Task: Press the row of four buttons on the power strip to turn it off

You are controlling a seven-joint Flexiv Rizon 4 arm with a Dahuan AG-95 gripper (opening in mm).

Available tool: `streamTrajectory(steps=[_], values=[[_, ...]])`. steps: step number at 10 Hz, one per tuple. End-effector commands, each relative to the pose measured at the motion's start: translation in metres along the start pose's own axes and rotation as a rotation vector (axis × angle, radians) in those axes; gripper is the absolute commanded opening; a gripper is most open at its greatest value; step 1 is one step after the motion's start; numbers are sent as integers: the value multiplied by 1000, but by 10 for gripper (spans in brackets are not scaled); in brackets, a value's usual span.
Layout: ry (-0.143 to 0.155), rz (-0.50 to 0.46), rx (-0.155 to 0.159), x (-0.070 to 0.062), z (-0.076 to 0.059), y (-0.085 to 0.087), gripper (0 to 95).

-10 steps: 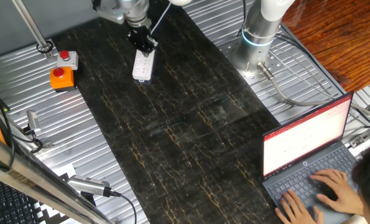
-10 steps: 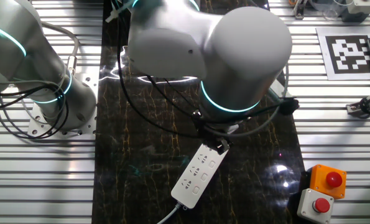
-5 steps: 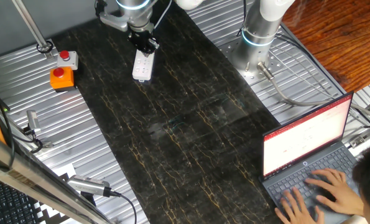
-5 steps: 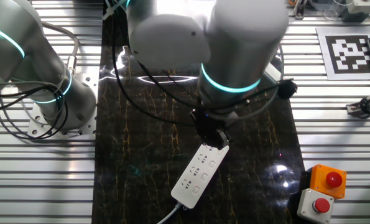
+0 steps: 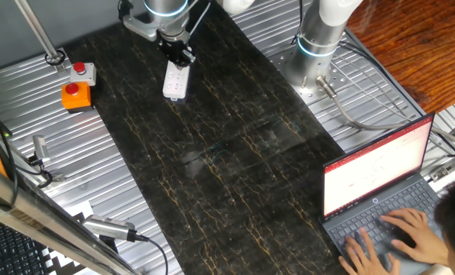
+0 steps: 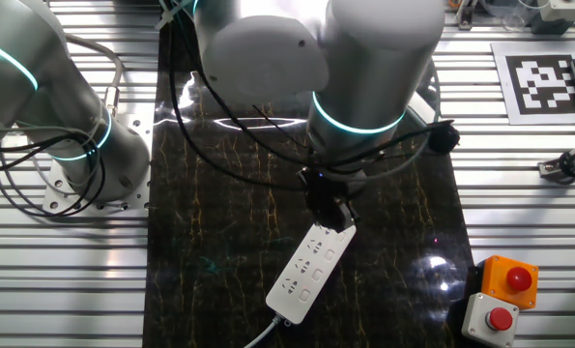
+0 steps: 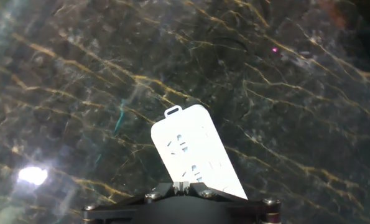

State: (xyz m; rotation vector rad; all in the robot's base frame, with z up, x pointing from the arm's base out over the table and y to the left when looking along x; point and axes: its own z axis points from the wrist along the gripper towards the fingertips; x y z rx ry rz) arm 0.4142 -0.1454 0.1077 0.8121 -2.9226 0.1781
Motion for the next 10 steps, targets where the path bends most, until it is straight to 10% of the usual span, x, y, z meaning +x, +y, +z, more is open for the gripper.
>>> streamTrajectory(steps=[1,7,10], values=[[-21,-72,-22,1,-1,0,0],[-54,-282,-54,48,20,-69,0],[-57,-338,-52,67,34,-94,380]])
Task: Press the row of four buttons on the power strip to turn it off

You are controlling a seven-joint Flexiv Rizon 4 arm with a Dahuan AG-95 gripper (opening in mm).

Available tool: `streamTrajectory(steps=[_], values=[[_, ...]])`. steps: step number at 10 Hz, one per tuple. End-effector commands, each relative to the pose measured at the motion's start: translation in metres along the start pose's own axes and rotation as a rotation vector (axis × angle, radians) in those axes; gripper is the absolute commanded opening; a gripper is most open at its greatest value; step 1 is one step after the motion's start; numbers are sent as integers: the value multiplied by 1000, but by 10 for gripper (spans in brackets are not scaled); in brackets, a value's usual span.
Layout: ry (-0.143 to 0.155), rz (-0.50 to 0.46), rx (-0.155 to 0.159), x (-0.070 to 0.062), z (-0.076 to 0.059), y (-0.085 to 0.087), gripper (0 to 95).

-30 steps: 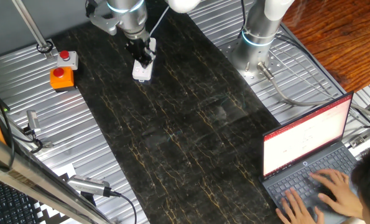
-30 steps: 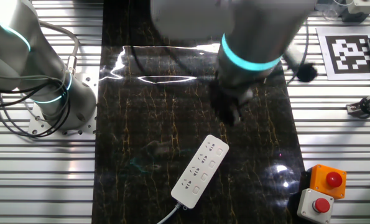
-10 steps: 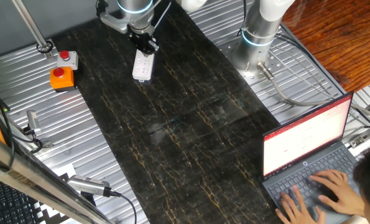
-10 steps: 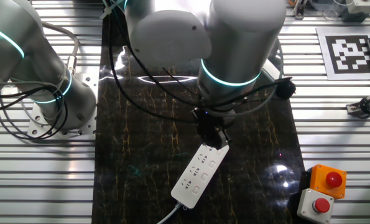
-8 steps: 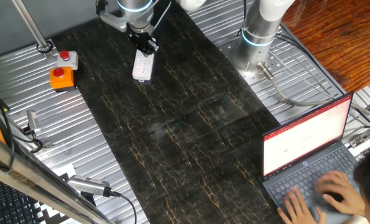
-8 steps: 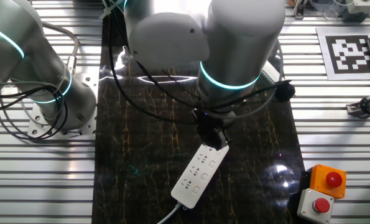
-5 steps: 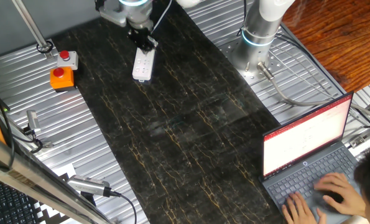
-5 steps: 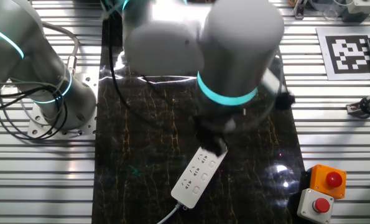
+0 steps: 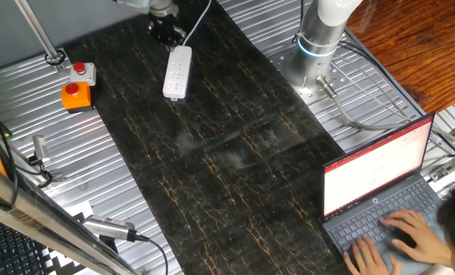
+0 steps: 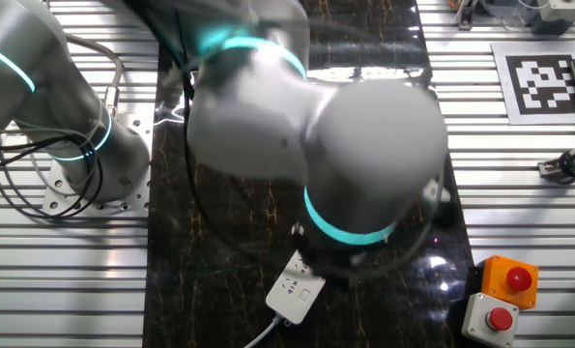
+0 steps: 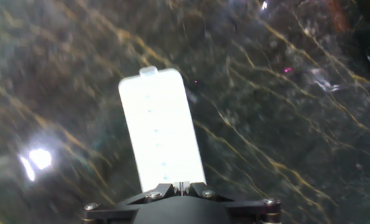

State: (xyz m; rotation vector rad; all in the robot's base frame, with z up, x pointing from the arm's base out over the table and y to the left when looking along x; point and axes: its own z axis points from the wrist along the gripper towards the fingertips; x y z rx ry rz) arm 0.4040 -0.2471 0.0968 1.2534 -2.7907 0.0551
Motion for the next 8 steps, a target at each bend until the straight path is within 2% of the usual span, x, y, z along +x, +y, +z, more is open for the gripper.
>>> streamTrajectory(steps=[1,4,8], values=[[-6,-41,-3,15,10,-12,380],[-13,-68,-2,18,24,-16,380],[-5,-88,4,18,35,-18,380]])
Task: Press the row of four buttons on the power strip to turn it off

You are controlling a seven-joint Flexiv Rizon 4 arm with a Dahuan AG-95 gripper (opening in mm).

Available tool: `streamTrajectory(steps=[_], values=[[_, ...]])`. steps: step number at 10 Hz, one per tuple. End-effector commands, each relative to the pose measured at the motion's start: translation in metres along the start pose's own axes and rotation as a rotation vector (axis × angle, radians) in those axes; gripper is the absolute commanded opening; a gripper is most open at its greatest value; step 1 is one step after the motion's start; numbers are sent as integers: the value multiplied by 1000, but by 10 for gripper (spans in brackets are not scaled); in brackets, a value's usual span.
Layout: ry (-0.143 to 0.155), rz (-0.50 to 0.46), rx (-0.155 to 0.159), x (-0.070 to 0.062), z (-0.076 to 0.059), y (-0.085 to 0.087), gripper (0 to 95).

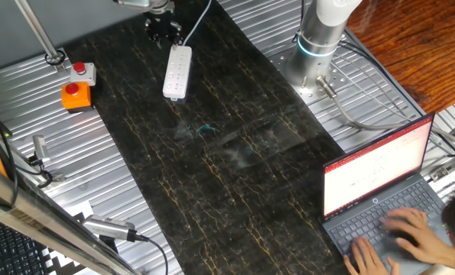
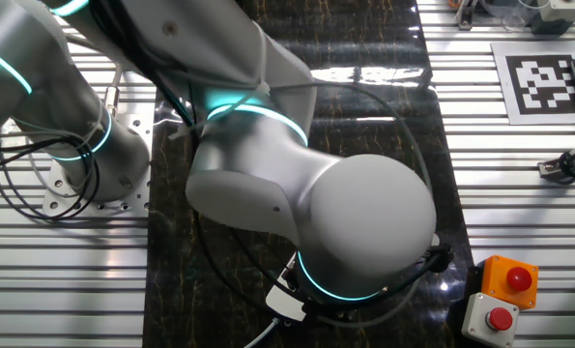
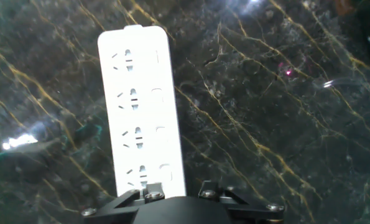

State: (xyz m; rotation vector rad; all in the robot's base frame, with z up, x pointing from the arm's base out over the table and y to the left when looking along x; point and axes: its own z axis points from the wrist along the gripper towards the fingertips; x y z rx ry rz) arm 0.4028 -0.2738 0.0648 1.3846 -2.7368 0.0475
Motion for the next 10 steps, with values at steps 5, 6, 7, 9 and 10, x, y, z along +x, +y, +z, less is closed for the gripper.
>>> streamTrajectory(steps=[5,6,7,9,10], values=[[4,-6,2,-1,16,-3,380],[3,-7,2,-2,18,-3,380],[4,-8,3,-2,20,-3,380],[1,-11,6,-3,25,-4,380],[-1,-11,8,-3,28,-4,380]])
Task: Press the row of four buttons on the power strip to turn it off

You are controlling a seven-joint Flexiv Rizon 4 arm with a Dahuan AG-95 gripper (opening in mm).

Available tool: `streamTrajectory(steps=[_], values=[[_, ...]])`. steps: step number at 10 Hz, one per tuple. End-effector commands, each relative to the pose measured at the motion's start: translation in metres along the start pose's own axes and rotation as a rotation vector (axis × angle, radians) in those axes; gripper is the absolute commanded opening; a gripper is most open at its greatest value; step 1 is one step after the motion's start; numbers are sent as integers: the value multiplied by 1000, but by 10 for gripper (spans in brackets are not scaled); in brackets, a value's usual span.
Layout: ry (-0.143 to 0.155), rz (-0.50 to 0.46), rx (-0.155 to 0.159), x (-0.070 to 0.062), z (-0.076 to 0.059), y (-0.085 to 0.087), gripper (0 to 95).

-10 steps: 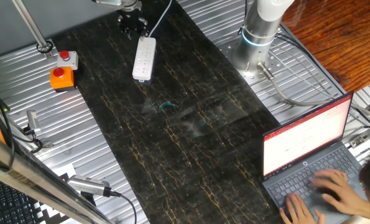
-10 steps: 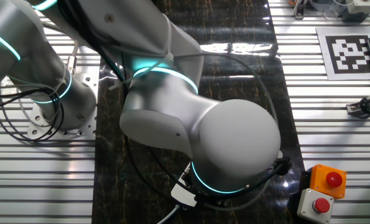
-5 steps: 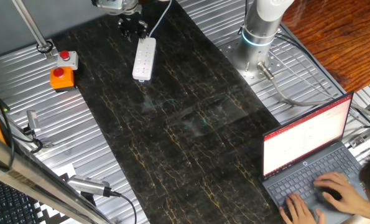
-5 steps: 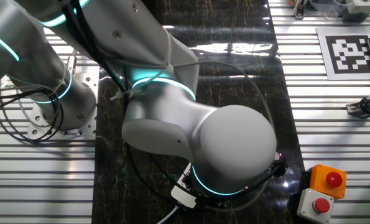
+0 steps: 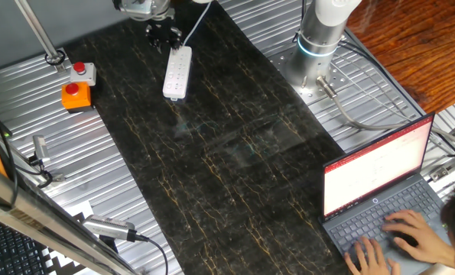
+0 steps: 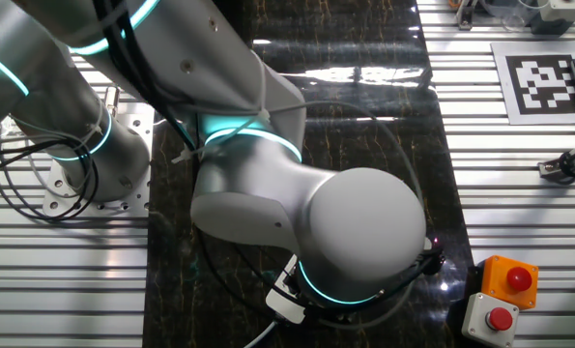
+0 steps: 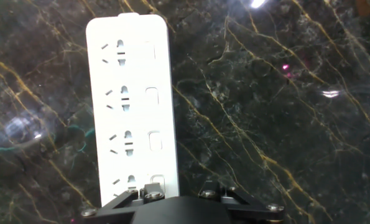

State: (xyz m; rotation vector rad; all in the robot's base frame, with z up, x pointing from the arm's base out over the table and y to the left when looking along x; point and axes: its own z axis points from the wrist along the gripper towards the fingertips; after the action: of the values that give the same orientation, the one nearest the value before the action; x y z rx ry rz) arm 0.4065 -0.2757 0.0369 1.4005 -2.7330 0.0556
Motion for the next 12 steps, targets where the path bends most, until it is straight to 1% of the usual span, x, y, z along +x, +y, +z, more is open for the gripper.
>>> streamTrajectory(steps=[1,5,8,9,10,12], values=[[-2,-2,4,-1,2,0,380],[-1,-2,6,-2,4,-1,380],[-3,-5,1,-3,4,-3,380],[0,-5,1,-3,1,-4,380],[-5,-4,-3,-3,-5,-4,380],[-5,-13,-3,-7,-12,-6,380]])
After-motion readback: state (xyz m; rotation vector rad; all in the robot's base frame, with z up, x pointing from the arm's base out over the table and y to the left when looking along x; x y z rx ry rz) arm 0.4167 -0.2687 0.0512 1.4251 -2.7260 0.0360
